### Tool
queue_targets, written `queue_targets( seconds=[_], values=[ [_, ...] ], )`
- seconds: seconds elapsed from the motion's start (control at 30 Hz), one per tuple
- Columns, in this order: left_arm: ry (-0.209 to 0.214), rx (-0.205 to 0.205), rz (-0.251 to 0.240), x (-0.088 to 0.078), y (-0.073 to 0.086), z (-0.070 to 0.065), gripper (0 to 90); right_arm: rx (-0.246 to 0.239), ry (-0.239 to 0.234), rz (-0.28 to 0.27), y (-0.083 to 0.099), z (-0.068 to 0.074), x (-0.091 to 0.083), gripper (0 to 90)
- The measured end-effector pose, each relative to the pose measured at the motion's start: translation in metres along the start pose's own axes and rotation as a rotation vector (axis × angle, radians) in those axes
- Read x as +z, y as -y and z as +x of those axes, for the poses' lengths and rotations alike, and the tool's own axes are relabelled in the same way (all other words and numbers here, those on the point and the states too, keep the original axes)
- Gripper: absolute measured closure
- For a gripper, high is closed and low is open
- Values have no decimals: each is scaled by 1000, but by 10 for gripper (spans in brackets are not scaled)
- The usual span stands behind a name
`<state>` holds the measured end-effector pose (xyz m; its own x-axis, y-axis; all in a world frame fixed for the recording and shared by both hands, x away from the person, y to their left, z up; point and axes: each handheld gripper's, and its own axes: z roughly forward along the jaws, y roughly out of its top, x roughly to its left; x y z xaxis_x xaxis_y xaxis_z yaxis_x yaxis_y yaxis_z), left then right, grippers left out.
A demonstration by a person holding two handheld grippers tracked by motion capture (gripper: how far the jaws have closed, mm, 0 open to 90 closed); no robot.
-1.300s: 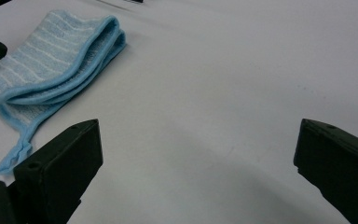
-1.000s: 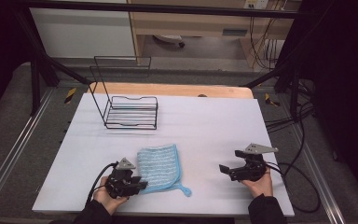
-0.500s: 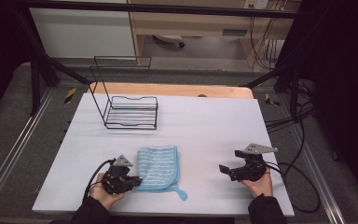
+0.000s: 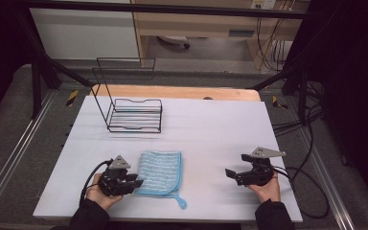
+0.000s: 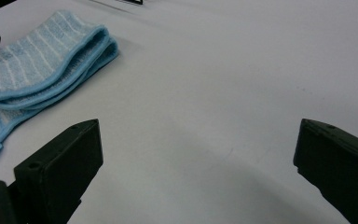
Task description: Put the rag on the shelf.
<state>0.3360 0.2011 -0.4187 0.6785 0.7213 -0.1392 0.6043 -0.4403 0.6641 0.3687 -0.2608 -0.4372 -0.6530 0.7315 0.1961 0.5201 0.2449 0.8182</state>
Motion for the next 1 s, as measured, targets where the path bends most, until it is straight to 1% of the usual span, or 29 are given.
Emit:
queue_targets(
  seconds=[0.07,0.1,0.2,0.27,0.33,0.4,0.53,0.67,0.8,0.93,1.0],
  values=[
    [-12,6,-18,-4,-2,4,544,-1,2,1,0,0,0,18],
    [-22,3,-32,-5,-4,7,512,-2,2,2,0,0,0,18],
    [-47,7,-56,-8,-9,14,432,0,3,2,0,0,0,18],
    [-60,5,-61,-7,-14,19,383,2,4,1,0,0,0,18],
    [-71,12,-56,-6,-19,22,346,6,3,0,0,1,1,18],
    [-75,20,-52,-4,-24,25,313,3,4,2,0,1,1,18],
    [-73,11,-58,3,-34,29,255,4,5,1,0,1,1,18],
    [-99,25,-62,9,-45,32,187,4,4,3,1,1,1,17],
    [-120,8,-80,15,-53,37,151,3,5,4,1,1,1,17],
    [-100,-31,-88,24,-55,44,152,-3,5,4,1,0,1,17],
    [-93,-49,-92,28,-56,47,185,0,5,5,1,1,2,17]
  ],
)
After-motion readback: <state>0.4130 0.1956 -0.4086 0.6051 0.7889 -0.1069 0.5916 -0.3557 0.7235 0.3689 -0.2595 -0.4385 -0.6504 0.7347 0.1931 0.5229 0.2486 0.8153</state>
